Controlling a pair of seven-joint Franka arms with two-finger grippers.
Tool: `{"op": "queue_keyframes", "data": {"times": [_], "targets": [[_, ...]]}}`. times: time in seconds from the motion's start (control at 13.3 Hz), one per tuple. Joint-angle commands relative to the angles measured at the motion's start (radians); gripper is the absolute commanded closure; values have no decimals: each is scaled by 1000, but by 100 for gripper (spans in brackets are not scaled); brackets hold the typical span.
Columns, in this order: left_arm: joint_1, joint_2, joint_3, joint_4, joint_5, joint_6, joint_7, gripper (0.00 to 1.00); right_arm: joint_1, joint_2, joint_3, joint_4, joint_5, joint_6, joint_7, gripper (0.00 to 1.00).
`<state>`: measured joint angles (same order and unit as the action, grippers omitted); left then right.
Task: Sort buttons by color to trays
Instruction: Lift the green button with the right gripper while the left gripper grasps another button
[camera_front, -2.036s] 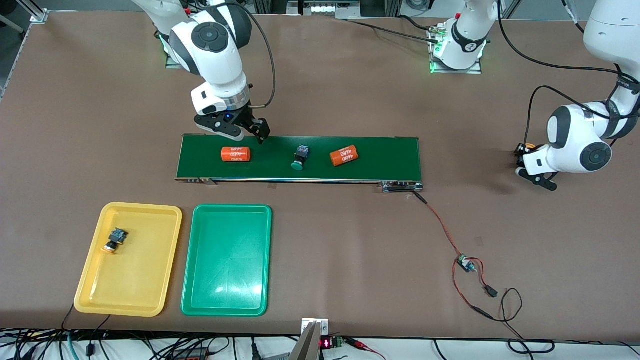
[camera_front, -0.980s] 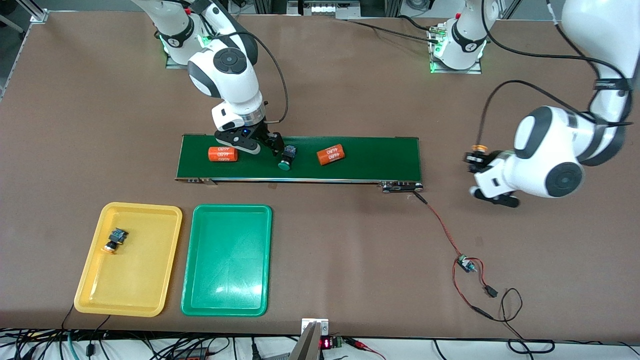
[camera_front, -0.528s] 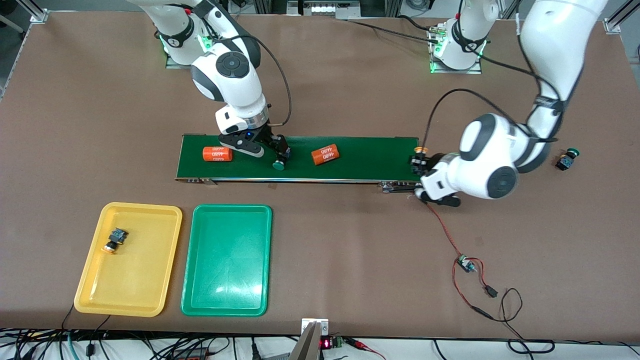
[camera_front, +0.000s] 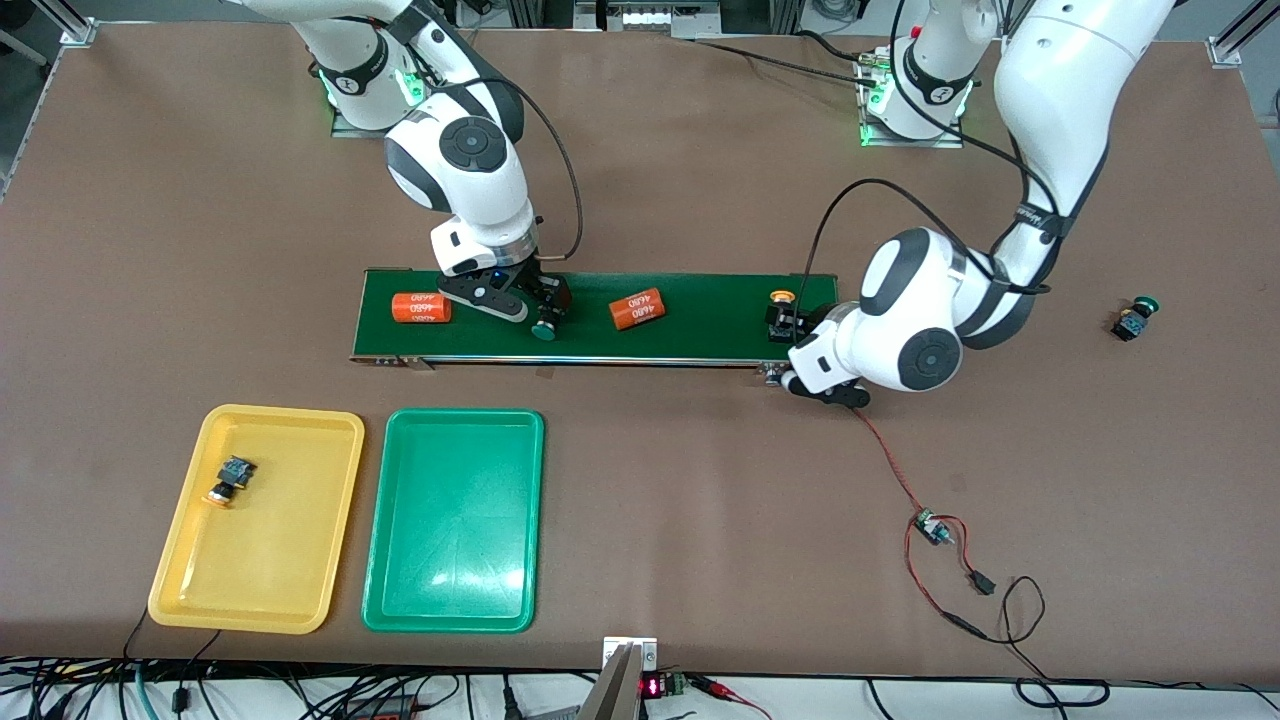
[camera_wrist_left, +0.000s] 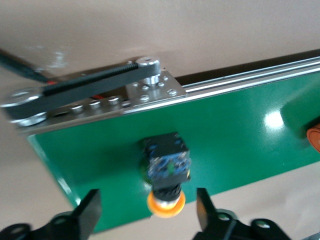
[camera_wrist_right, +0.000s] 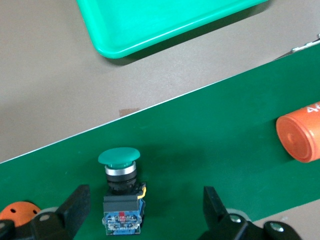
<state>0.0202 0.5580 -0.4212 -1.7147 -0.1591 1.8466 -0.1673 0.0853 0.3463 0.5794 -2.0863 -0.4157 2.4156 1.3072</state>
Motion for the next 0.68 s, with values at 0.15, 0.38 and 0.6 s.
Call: {"op": "queue_keyframes", "data": {"times": [0.15,0.38,0.6], "targets": [[10,-121,206,3,9,-124,2,0,5,37,4,34,-26,-26,0,0],[12,-115,307,-6,258,-121,9,0,4,63,-3,34,-55,-26,-3,0],[15,-104,390,-19,404,-119,25,0,1,82,-6,34,-89,-24,-5,6]]}}
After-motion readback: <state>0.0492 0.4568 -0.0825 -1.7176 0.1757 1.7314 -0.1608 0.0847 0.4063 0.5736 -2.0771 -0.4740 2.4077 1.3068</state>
